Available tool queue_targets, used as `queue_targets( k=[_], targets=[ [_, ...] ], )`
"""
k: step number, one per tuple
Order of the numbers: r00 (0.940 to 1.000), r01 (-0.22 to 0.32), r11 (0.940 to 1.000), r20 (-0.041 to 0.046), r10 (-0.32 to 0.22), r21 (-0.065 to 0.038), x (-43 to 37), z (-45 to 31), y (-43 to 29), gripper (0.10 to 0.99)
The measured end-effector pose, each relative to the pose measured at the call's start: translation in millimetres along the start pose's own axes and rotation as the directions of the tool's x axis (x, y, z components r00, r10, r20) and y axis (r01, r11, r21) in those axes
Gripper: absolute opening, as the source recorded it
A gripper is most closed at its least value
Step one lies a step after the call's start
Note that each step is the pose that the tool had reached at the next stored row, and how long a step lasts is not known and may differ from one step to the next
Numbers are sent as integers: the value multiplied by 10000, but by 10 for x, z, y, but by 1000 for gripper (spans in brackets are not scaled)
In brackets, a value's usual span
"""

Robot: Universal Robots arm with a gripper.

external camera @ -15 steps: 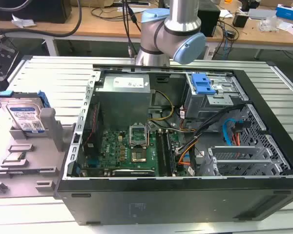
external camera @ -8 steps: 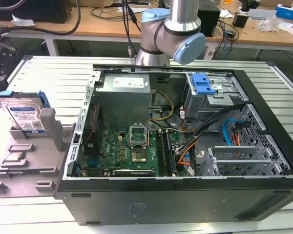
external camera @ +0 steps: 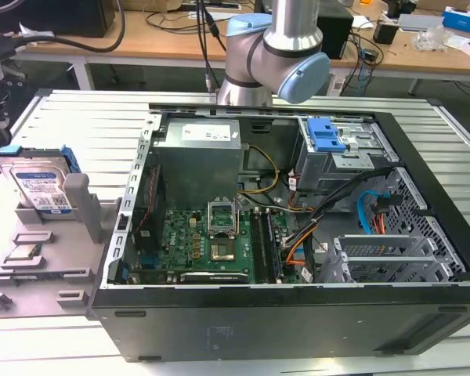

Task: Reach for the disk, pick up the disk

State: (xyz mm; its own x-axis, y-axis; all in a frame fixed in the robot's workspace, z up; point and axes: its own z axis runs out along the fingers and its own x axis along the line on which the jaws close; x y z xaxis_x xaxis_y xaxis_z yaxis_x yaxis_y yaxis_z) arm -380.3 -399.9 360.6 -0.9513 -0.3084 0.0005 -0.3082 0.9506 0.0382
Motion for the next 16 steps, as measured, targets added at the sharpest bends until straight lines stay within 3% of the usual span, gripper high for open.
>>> queue_targets(
  k=[2, 5, 7, 10, 16],
  targets=[
    [9992, 401, 9992, -15, -401, 0, 0, 0, 0, 106],
    [9907, 1359, 9907, -51, -1359, -3, 0, 0, 0, 106],
    [9865, 1638, 9865, -62, -1638, -4, 0, 0, 0, 106],
    [9701, 2424, 9702, -93, -2424, -10, 0, 0, 0, 106],
    [9378, 3468, 9379, -132, -3468, -22, 0, 0, 0, 106]
  ],
)
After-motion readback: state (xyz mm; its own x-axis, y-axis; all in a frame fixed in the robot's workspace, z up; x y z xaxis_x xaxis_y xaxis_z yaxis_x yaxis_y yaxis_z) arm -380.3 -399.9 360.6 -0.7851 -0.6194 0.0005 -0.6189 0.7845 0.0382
